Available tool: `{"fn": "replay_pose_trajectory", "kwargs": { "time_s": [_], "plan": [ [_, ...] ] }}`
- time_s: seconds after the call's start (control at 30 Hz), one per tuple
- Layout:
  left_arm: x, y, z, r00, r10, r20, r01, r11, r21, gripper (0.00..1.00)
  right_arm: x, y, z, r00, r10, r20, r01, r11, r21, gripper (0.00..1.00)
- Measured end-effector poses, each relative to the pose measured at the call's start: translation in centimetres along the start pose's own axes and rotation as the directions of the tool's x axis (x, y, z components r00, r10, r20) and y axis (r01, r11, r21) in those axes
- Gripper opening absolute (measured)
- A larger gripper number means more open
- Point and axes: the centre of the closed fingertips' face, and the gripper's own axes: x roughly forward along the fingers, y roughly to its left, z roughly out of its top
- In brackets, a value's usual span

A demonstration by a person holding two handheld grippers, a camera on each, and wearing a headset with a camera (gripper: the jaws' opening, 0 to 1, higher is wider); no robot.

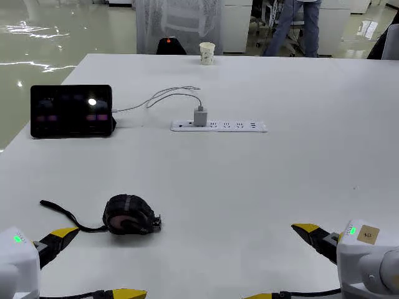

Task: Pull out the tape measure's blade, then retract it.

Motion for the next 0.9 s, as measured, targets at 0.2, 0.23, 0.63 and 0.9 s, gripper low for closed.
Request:
{"fn": "replay_pose_trajectory", "kwargs": {
  "time_s": [0.2,0.23,0.63,0.9],
  "plan": [
    [0.0,0.5,0.1,1.0000,0.002,-0.007,-0.002,1.000,0.007,0.99,0.3,-0.2,0.1,0.9999,0.011,-0.008,-0.011,1.000,-0.010,0.99],
    [0.0,0.6,0.1,1.0000,0.002,-0.008,-0.002,1.000,0.009,0.99,0.3,-0.3,0.0,0.9998,0.013,-0.012,-0.013,1.000,-0.011,0.99],
    [-0.1,1.6,0.0,0.9997,-0.002,-0.025,0.003,1.000,0.018,0.99,0.9,-0.6,-0.1,0.9986,0.038,-0.037,-0.040,0.998,-0.039,0.99],
    [0.2,2.0,0.2,0.9993,-0.013,-0.035,0.014,1.000,0.027,0.99,1.3,-1.2,0.2,0.9975,0.054,-0.045,-0.057,0.997,-0.054,0.99]
  ]
}}
